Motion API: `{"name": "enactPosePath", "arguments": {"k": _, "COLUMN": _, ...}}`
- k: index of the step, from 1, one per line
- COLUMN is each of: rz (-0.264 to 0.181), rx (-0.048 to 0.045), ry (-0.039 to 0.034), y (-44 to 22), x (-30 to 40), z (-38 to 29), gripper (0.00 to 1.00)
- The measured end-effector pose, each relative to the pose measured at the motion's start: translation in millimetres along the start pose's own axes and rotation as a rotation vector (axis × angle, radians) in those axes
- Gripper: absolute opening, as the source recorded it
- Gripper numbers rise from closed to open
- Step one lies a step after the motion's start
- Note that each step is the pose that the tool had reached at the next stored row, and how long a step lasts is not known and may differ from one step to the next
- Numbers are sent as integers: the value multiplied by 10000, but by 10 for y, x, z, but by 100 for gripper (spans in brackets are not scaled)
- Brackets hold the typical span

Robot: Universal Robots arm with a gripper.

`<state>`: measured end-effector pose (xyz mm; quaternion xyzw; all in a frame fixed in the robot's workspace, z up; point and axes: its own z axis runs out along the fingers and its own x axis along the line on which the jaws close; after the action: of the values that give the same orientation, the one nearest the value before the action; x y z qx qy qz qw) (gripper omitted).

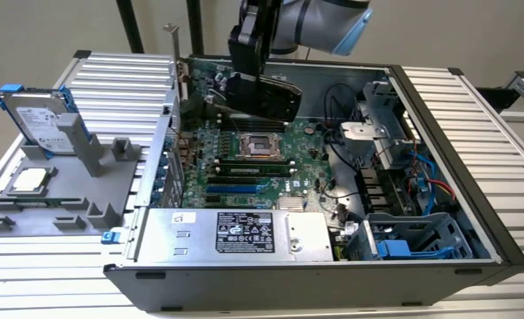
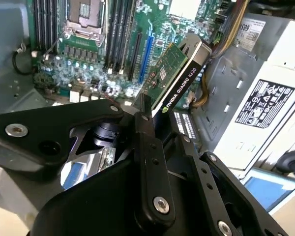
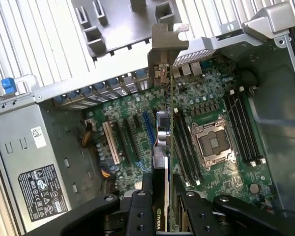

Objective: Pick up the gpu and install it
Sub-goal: 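Insert the gpu into the slot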

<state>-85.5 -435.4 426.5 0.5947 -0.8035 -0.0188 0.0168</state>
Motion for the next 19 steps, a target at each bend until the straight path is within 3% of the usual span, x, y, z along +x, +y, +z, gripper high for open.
{"name": "enactPosePath", "arguments": {"k": 15, "rz": -2428, "rx": 11, "ry": 121, "y": 0, "x": 0, "z": 0, "gripper": 0}}
{"name": "enactPosePath", "arguments": {"k": 19, "rz": -2668, "rx": 12, "ry": 133, "y": 0, "x": 0, "z": -1, "gripper": 0}}
